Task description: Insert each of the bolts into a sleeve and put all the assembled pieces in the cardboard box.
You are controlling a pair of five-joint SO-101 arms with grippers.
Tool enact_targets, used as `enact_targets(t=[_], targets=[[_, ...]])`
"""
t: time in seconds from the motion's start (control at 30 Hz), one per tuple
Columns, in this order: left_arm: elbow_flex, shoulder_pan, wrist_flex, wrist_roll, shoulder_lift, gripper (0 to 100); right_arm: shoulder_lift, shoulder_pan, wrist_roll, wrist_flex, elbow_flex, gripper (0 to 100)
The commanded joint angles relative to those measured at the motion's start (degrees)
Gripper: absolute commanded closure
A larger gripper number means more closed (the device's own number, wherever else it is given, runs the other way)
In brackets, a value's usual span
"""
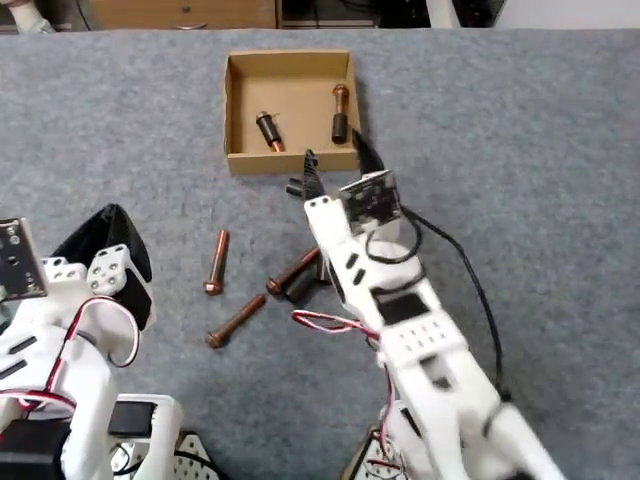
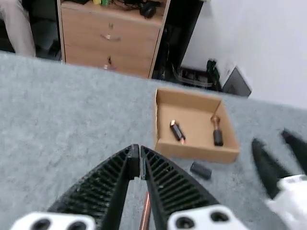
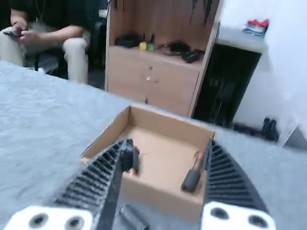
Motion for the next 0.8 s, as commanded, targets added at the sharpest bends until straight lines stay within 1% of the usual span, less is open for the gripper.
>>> enact_targets(t=[0.0, 0.07, 0.13, 0.23, 0.33, 0.4, 0.5, 0.6, 0.67, 0.7, 0.77], targets=[[3.0, -0.6, 0.6, -0.6, 0.0, 98, -12.8, -1.3, -7.5, 23.9, -4.3, 78.0], [5.5, -0.6, 0.5, -2.3, 0.0, 98, -15.9, -1.5, -11.2, 36.7, -9.9, 82.2], [7.4, -0.6, 0.5, -5.6, 0.0, 98, -15.3, -1.5, -12.7, 46.5, -15.5, 86.8], [9.2, -0.7, 0.5, -10.2, 0.0, 98, -11.6, -1.5, -15.2, 54.4, -22.5, 90.2], [11.0, -0.7, 0.5, -12.6, 0.0, 98, -4.7, -1.5, -16.4, 60.4, -30.4, 90.0], [12.4, -1.1, 0.5, -12.6, 0.0, 98, 1.8, -1.5, -16.4, 66.1, -36.6, 90.0], [13.1, -5.7, 0.6, -9.7, 0.7, 97, 13.5, -1.5, -17.1, 76.5, -47.1, 90.0], [14.2, -9.0, 0.6, -5.8, 1.6, 87, 25.5, -1.4, -20.0, 84.5, -58.2, 90.0], [14.3, -8.9, 0.7, -5.3, 3.6, 82, 33.0, -1.5, -20.3, 87.5, -65.7, 90.0], [14.2, -8.9, 0.7, -5.3, 4.9, 82, 36.7, -1.5, -19.5, 88.5, -69.2, 90.0], [14.1, -8.9, 0.8, -5.3, 7.9, 83, 44.2, -2.4, -14.9, 90.6, -76.1, 90.0]])
